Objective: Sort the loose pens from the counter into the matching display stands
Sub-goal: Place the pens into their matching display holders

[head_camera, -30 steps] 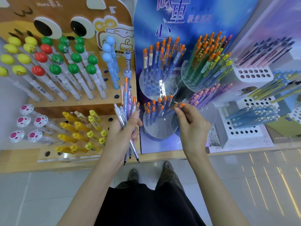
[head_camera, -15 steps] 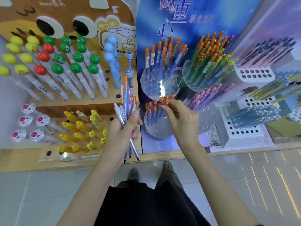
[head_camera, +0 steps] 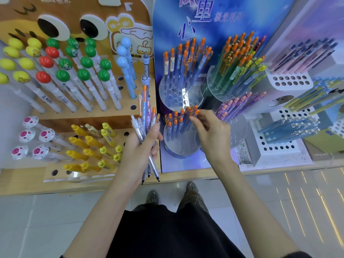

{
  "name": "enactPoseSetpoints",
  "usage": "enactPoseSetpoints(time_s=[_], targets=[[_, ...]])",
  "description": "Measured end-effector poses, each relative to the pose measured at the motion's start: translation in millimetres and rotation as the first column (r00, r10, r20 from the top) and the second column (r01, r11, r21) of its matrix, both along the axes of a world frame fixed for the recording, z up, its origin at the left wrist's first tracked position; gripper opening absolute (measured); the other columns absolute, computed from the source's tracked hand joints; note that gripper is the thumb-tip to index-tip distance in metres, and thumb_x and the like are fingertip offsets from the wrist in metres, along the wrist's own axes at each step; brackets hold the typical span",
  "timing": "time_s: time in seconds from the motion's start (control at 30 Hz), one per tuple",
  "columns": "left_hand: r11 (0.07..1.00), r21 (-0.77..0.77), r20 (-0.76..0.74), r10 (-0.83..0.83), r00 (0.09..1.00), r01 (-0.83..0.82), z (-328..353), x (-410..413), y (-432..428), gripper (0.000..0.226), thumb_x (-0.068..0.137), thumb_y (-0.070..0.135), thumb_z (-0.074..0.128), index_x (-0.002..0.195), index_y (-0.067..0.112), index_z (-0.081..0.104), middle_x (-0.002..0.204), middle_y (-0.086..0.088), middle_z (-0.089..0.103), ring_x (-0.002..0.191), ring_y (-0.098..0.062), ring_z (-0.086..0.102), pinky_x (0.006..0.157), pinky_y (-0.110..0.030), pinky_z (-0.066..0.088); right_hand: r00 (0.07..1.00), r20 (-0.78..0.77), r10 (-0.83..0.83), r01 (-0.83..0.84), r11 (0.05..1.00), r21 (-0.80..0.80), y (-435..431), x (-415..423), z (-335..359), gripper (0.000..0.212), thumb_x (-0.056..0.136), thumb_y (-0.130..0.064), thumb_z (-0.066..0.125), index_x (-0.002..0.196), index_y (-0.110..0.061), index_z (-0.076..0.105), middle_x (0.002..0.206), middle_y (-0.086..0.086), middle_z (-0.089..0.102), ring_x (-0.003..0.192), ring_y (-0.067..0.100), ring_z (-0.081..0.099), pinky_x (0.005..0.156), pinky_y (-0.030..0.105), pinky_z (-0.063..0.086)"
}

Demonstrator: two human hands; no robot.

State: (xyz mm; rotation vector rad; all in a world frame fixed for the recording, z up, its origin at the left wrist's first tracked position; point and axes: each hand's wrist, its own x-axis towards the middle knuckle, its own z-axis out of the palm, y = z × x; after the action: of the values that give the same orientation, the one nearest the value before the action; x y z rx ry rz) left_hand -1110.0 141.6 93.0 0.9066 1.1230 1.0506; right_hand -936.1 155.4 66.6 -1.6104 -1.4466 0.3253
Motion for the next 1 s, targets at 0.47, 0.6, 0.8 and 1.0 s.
enactPoseSetpoints(time_s=[0.47, 0.6, 0.8, 1.0], targets=[[0.999, 0.029, -0.055, 0.024, 0.998, -0.022, 2, 11, -7, 0.014, 0.095, 0.028, 0.054, 0.087, 0.021, 0.061, 0.069, 0.008, 0.059, 0.047, -0.008, 0.039, 0.042, -0.018, 0.035, 0.974, 0.219, 0.066, -0.034, 0.989, -0.147, 13, -8, -8, 0.018, 0.091, -0.016, 0.063, 0.088, 0.0, 0.056, 0.071, 0.014, 0.064, 0.064, 0.036, 0.058, 0.053, 0.033, 0.037], [0.999, 0.031, -0.045, 0.033, 0.998, -0.031, 3, 14, -8, 0.013, 0.095, 0.027, 0.053, 0.093, 0.017, 0.059, 0.068, 0.009, 0.059, 0.046, -0.007, 0.039, 0.042, -0.017, 0.034, 0.982, 0.17, 0.08, -0.051, 0.984, -0.171, 10, -9, -7, 0.015, 0.091, -0.013, 0.063, 0.089, 0.001, 0.057, 0.075, 0.014, 0.066, 0.067, 0.035, 0.06, 0.055, 0.036, 0.042], [0.999, 0.025, -0.037, 0.021, 0.999, -0.02, 3, 13, -8, 0.017, 0.09, 0.031, 0.058, 0.091, 0.014, 0.059, 0.066, 0.008, 0.058, 0.047, -0.006, 0.039, 0.042, -0.015, 0.034, 0.972, 0.14, 0.188, -0.129, 0.928, -0.351, 4, -2, 12, 0.022, 0.09, -0.009, 0.062, 0.11, 0.0, 0.06, 0.097, 0.015, 0.068, 0.089, 0.032, 0.063, 0.078, 0.041, 0.048], [1.0, -0.02, 0.087, -0.002, 0.996, 0.003, 8, 13, -6, 0.028, 0.079, 0.04, 0.065, 0.091, 0.015, 0.059, 0.065, 0.003, 0.059, 0.043, -0.008, 0.041, 0.04, -0.018, 0.035, 0.871, -0.473, 0.134, -0.297, 0.91, -0.29, -15, -14, 62, 0.011, 0.093, -0.019, 0.06, 0.087, -0.023, 0.069, 0.068, -0.02, 0.063, 0.065, 0.004, 0.056, 0.061, 0.024, 0.044]])
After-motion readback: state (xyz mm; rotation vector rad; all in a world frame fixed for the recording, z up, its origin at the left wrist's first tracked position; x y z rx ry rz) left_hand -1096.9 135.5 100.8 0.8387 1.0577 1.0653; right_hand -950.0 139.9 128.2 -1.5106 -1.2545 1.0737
